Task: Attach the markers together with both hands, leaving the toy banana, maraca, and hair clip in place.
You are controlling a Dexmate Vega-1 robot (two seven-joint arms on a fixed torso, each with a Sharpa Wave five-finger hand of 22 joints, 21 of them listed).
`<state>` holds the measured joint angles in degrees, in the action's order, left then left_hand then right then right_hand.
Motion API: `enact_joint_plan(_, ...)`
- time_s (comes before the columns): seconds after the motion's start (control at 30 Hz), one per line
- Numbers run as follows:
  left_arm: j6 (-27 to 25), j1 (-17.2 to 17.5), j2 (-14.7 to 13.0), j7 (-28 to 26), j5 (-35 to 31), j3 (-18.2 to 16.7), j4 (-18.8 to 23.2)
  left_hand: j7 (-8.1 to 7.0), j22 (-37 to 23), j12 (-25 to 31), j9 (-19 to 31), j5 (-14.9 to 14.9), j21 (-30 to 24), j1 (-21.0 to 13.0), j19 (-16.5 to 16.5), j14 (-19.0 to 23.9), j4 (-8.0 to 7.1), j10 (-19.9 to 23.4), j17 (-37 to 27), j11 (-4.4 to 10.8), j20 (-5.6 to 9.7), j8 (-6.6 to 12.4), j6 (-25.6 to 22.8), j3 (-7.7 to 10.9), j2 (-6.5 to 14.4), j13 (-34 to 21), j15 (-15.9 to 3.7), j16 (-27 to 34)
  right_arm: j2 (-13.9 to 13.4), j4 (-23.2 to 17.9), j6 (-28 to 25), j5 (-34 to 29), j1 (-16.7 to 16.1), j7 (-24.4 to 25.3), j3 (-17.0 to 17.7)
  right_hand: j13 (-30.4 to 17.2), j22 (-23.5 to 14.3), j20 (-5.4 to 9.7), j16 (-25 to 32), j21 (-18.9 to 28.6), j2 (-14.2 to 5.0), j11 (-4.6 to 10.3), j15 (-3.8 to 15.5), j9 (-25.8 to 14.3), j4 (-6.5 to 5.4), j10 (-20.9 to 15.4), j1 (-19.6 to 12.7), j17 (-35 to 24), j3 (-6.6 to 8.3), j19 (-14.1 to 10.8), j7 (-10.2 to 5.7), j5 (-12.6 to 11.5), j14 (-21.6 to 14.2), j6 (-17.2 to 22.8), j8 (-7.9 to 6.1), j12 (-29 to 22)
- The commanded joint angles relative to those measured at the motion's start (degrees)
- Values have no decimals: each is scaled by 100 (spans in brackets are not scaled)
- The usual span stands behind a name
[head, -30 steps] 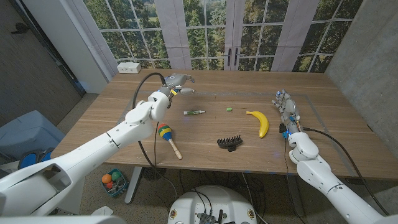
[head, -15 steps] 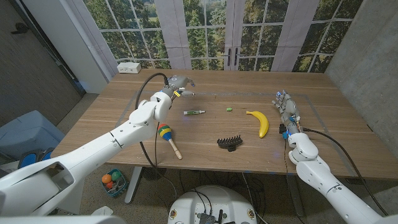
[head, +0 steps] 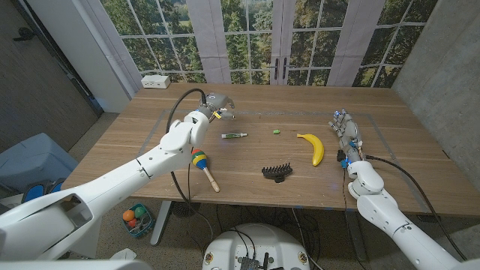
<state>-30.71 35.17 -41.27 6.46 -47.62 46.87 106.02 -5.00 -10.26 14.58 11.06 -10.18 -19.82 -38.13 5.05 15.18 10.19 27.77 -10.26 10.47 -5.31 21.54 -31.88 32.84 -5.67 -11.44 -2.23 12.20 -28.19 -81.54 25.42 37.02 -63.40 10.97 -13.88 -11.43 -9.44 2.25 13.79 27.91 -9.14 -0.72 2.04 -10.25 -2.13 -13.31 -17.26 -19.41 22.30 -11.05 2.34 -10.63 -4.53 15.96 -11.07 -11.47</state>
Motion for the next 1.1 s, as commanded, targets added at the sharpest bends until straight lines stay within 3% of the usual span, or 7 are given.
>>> enact_joint_plan(0.03, -148, -48, 40, 408, -225, 97, 27, 9, -23, 26, 32, 4, 47, -75, 43, 101, -5, 151, -18, 34, -18, 66, -138, -61, -9, -12, -516, -5, 21, 23, 53, 34, -41, -30, 17, -20, -32, 145, 26, -13, -24, 10, 123, -14, 50, -48, -21, 5, 11, -54, 4, 23, -70, 71, -14, -57)
enact_joint_plan(0.37, -191, -59, 51, 602, -388, 152, 57, -3, -23, 56, 37, 11, 112, -154, 78, 335, -26, 533, -13, 82, 20, 159, -416, -185, -39, 12, -527, 53, 34, 16, 107, 45, -100, -32, 33, -20, -32, 145, 32, -34, -31, -1, 117, -14, 62, -68, -8, 8, 9, -77, 15, 22, -75, 83, -13, -58)
enact_joint_plan(0.5, 159, -103, -40, 650, -258, 128, 39, -12, -21, 88, 35, 14, 150, -200, 112, 434, -34, 850, -4, 88, 63, 188, -536, -258, -58, 35, -603, 64, 39, 5, 122, 54, -128, -24, 45, -20, -33, 144, 35, -42, -31, 3, 118, -14, 64, -65, -2, 9, 7, -82, 14, 22, -80, 85, -12, -55)
enact_joint_plan(0.8, 121, -76, 16, 795, -377, 152, 37, 99, -20, 99, 22, 18, 220, -263, 211, 732, -58, 1415, 6, 90, 147, 228, -854, -396, -56, 73, -711, 111, 42, -38, 164, 76, -201, -9, 79, -20, -33, 143, 38, -59, -35, 0, 117, -14, 71, -76, 8, 11, 5, -92, 20, 21, -82, 90, -10, -55)
enact_joint_plan(0.83, 100, -78, 26, 817, -412, 165, 33, 101, -19, 117, 21, 17, 232, -273, 219, 754, -59, 1539, 8, 63, 158, 221, -871, -412, -54, 76, -729, 109, 32, -34, 176, 64, -206, -24, 77, -20, -33, 143, 39, -61, -36, 1, 114, -14, 72, -78, 10, 11, 5, -93, 17, 21, -83, 89, -9, -56)
enact_joint_plan(0.9, 72, -77, 40, 851, -471, 188, 21, 171, -18, 155, 11, 15, 270, -304, 264, 857, -72, 1914, 8, 194, 220, 137, -822, -458, -15, 78, -773, 115, 38, -43, 178, 80, -223, -17, 87, -20, -33, 143, 41, -65, -36, 0, 111, -14, 73, -77, 13, 12, 4, -97, 19, 21, -86, 89, -8, -54)
enact_joint_plan(1.1, 51, -23, 64, 797, -649, 243, -31, 244, -16, 32, -3, 12, 313, -373, 277, 877, -45, 1811, 14, 221, 217, 31, -750, -497, -32, 82, -796, 82, 45, -40, 214, 109, -268, -37, 108, -20, -34, 142, 45, -82, -36, 0, 114, -14, 77, -75, 26, 13, 0, -105, 22, 21, -91, 93, -6, -50)
